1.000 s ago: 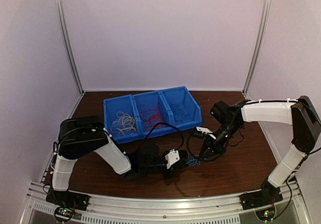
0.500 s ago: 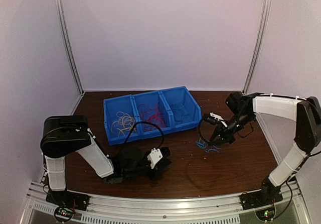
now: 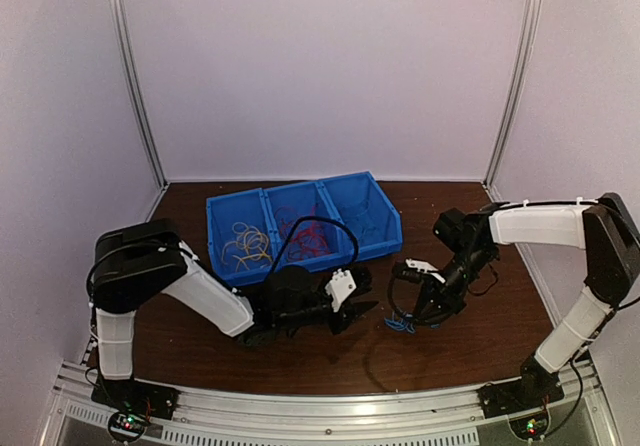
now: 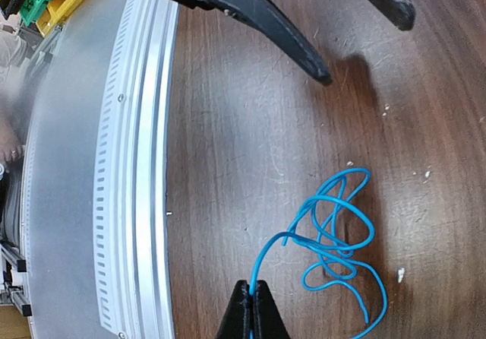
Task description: Untangle the cables
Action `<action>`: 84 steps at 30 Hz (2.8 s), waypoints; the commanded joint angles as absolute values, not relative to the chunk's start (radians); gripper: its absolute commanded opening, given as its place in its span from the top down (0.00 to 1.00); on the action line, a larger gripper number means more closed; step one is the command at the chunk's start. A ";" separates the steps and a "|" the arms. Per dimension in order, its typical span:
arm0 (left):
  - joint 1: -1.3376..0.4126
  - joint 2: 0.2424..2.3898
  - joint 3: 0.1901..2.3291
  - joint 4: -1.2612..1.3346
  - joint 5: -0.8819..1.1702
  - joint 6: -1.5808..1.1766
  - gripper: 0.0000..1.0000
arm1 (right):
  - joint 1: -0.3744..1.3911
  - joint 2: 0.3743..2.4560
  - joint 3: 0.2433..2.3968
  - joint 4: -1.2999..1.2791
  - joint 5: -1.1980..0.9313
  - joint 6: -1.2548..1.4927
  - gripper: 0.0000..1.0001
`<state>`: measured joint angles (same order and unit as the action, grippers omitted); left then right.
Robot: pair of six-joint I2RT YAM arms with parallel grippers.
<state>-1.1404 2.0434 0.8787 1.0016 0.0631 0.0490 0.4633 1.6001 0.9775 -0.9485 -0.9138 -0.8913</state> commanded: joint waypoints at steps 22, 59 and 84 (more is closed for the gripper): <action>-1.112 2.217 1.042 0.791 0.288 0.275 0.66 | 0.489 1.690 0.956 -0.970 -0.882 -0.943 1.00; -1.150 2.309 1.055 1.050 0.212 0.431 0.79 | 0.522 1.691 0.968 -0.988 -0.904 -0.927 1.00; -1.184 1.954 0.593 1.230 -0.436 0.155 1.00 | 0.367 1.714 1.015 -1.000 -0.854 -0.941 1.00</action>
